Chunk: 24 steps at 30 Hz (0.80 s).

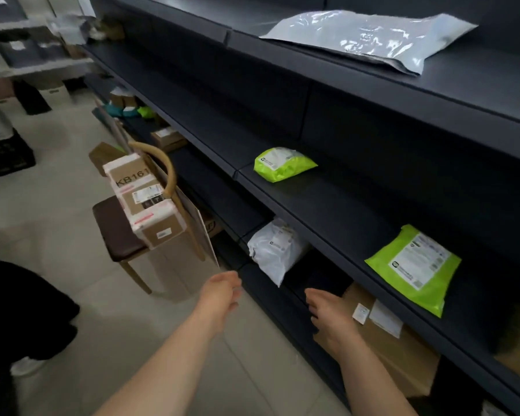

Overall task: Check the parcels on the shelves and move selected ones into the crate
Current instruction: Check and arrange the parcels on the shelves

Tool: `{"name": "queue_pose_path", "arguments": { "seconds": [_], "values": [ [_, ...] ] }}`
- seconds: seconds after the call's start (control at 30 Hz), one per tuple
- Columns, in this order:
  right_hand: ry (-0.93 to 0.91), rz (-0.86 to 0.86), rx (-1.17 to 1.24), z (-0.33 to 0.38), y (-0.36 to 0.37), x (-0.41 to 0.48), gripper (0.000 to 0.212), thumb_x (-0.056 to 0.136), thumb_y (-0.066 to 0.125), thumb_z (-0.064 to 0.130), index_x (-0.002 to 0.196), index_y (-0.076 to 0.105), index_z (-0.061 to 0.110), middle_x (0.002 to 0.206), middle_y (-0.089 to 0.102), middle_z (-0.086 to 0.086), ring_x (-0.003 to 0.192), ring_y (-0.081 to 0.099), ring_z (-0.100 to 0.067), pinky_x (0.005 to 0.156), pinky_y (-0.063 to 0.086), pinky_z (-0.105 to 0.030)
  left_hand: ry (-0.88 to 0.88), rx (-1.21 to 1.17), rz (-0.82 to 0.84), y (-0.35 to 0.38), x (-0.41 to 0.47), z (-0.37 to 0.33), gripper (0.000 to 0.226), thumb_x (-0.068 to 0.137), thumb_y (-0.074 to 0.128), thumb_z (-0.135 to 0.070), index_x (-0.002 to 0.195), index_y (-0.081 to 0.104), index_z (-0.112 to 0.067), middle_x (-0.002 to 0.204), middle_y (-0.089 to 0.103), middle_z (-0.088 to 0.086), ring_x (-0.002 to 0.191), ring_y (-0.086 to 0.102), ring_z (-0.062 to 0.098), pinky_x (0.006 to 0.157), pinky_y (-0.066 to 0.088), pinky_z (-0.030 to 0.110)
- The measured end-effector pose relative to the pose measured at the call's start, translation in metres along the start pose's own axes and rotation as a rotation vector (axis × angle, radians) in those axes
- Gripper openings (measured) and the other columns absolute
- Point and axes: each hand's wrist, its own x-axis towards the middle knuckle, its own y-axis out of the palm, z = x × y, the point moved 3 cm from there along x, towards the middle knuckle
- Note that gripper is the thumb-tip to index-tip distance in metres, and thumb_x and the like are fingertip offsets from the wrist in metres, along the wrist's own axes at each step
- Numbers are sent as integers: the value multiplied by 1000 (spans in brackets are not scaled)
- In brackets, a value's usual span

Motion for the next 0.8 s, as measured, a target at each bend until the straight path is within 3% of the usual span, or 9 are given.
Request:
{"name": "queue_pose_path", "arguments": {
  "seconds": [0.17,0.3,0.4,0.47,0.5,0.57,0.63,0.73,0.8],
  "values": [
    [53,-46,-21,0,11,71,36,94,55,18,129,58,10,133,57,-9,121,53,-25,110,39,-40,-80,34,45,32,78,-10,18,92,52,-7,104,62,-15,90,61,2,78,57,11,89,47,35],
    [102,-72,-57,-4,26,138,44,95,52,15,133,47,-5,136,50,-25,126,49,-38,110,37,-46,-93,69,57,51,142,-14,27,93,43,-3,74,53,-20,74,49,0,66,46,11,65,37,27],
    [138,-96,-48,-8,40,182,42,97,52,20,137,50,9,140,52,-9,126,50,-25,109,39,-39,-125,111,65,58,192,-9,28,93,45,-4,71,50,-20,70,44,0,61,40,11,58,33,25],
    [156,-105,-53,-13,48,209,42,98,51,22,139,49,15,139,52,-2,127,48,-23,108,39,-37,-131,139,64,60,224,-4,15,94,51,-6,86,59,-16,79,56,2,69,51,12,62,42,25],
    [160,-98,-52,-15,52,222,42,98,51,23,139,48,17,136,52,1,127,47,-23,108,38,-36,-128,144,75,62,239,-2,14,93,56,-8,104,62,-13,93,64,4,83,59,15,74,48,28],
    [179,-80,-65,-21,61,247,45,98,51,27,142,44,22,137,50,0,128,46,-22,106,37,-35,-147,170,87,65,272,3,43,89,64,-12,130,54,-13,123,63,6,115,57,21,100,47,39],
    [223,-96,-51,-27,68,273,50,98,51,30,145,38,24,143,46,-5,129,44,-25,104,37,-36,-138,210,93,69,305,7,56,86,69,-15,137,48,-12,133,58,5,123,53,23,107,42,42],
    [270,-168,37,-40,77,311,54,97,52,32,147,34,24,142,46,-7,129,44,-28,95,37,-35,-113,278,137,80,354,10,64,85,71,-18,142,42,-11,128,59,4,105,60,20,102,44,34],
    [276,-245,63,-49,81,334,64,92,58,37,148,29,26,144,45,-6,128,46,-29,96,39,-38,-80,335,174,90,383,12,66,86,69,-20,144,39,-11,127,59,6,71,56,7,76,48,17]
  ]
}}
